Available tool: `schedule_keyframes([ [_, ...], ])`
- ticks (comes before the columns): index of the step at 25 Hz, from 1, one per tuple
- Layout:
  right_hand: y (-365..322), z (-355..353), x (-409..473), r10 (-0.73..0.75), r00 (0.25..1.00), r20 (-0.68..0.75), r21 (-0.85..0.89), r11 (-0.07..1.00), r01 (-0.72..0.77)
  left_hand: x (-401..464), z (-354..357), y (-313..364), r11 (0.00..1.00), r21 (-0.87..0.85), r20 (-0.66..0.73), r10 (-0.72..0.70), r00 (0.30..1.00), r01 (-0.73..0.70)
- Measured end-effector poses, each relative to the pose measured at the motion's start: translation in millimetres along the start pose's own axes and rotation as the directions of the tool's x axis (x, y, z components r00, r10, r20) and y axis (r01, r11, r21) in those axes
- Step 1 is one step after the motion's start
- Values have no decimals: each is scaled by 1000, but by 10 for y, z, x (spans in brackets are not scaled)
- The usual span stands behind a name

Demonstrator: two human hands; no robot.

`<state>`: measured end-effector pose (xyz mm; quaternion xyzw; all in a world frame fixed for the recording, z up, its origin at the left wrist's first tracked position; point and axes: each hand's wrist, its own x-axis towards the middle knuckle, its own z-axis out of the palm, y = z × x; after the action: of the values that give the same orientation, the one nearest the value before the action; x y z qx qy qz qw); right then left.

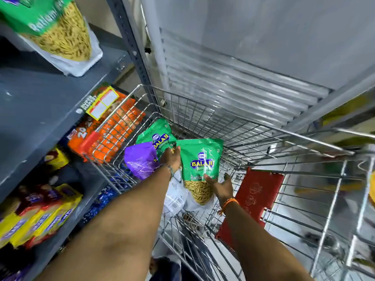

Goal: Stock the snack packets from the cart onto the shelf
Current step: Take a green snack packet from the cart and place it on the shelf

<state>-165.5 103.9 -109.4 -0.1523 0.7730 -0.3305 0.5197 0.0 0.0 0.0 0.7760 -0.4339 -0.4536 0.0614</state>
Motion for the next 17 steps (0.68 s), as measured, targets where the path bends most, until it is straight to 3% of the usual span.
schedule_keyframes([
  [3, 79, -3, 176, 41, 992, 117, 46, 998, -47, 375, 191, -41, 996, -56, -117, -75, 990, 69],
  [8, 343, 58, 456, 15, 966, 259, -30, 1000, -8, 727, 442, -275, 987, -160, -59, -41, 997, 31],
  [13, 281, 109, 433, -30, 969, 244, 12, 1000, 28, 1062, 679, -513, 932, -355, -8, -77, 997, 69],
  [17, 122, 33, 311, -121, 973, 195, -64, 989, 135, 1032, 635, -457, 841, -526, 26, -135, 991, 128],
])
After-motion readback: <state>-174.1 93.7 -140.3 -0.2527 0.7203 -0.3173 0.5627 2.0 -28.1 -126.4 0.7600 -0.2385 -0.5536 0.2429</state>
